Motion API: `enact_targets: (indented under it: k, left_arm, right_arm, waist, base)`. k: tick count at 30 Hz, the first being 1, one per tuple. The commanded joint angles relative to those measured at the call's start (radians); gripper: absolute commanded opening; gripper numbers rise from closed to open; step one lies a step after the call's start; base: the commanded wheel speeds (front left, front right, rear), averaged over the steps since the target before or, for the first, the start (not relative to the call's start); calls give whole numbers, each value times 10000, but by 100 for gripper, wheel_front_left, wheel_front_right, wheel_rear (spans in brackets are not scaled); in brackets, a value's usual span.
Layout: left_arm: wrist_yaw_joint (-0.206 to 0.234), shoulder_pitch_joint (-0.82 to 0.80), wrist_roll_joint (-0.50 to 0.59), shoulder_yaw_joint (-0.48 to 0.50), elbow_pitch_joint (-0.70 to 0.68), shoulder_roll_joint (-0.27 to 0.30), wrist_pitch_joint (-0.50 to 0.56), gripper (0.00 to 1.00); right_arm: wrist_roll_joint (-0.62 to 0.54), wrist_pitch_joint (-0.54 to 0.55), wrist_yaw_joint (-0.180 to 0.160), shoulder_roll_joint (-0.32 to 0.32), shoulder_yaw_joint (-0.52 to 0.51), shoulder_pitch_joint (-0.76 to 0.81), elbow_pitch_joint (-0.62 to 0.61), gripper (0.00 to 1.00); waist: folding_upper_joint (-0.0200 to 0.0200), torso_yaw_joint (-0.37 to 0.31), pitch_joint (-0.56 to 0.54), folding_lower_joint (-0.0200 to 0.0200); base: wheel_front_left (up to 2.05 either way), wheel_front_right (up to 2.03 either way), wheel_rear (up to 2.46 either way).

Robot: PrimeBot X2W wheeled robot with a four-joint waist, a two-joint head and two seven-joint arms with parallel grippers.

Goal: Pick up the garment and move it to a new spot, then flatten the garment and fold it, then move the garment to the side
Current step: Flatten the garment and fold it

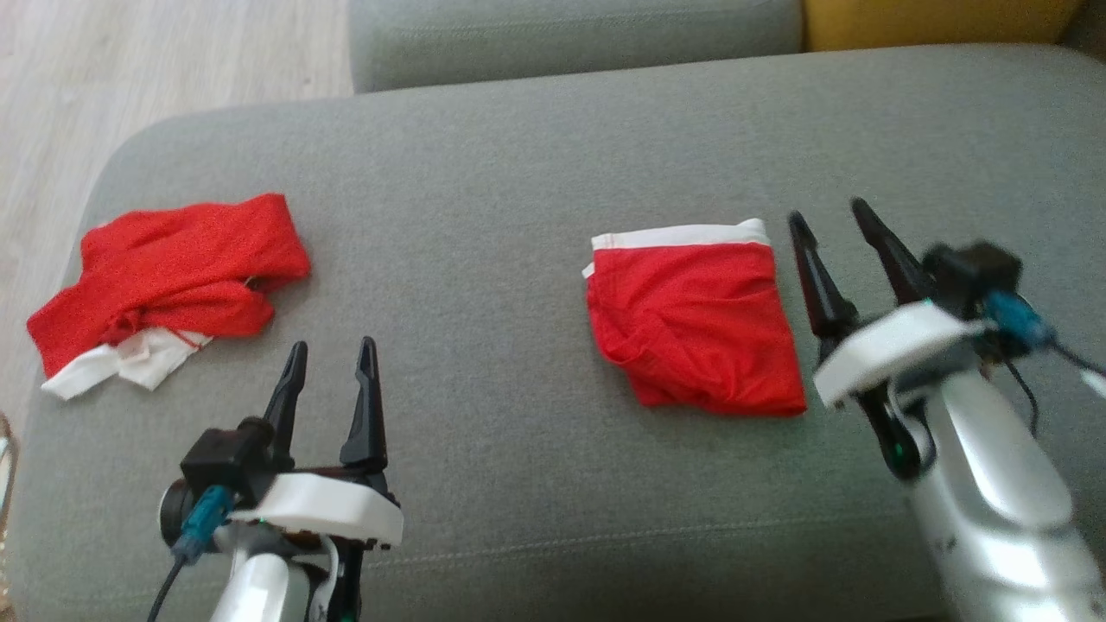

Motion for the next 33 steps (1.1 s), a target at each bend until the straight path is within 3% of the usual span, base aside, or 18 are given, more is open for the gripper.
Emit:
enact_targets:
  k: [1,7,12,24,25,26,27,33]
  left_arm:
    - [89,-241,19,401,-404,26,-122,100]
    - [162,30,-40,310,-486,26,-122,100]
    - [232,331,-50,122,-507,26,-122,100]
    - [299,414,5,44,-706,26,-122,100]
    - [277,403,20,8,-699,26,-122,100]
    - [277,403,20,8,-699,26,-122,100]
    - [235,360,51,-54,-673,26,-122,100]
    - [73,-24,153,-175,-563,26,-122,100]
  right_arm:
    - [-540,-101,-2,158,-175,410,-730,100]
    - [-2127,-107,-2,652,-1404,2107,-2492,100]
    - [-2641,-108,-2,941,-1857,3139,-3341,100]
    - [-2673,-102,-2,1001,-1839,3438,-3660,100]
    - [-2666,-82,-2,1002,-1783,3382,-3632,87]
    - [-2666,-82,-2,1002,-1783,3382,-3632,87]
    - [-2722,-31,-2,1002,-1665,3192,-3562,0]
    - [-2676,86,-2,912,-1118,2034,-2528,0]
  waist:
    - [-1,-150,-142,0]
    - [-1,-372,-269,0]
    - [-1,-526,-279,0]
    - [-1,-406,-190,0]
    - [-1,-349,-133,0]
    - [-1,-349,-133,0]
    - [-1,-218,61,0]
    - [-1,347,882,0]
  base:
    - [0,0,0]
    - [0,0,0]
    - [0,0,0]
    - [0,0,0]
    - [0,0,0]
    - [0,0,0]
    - [0,0,0]
    - [0,0,0]
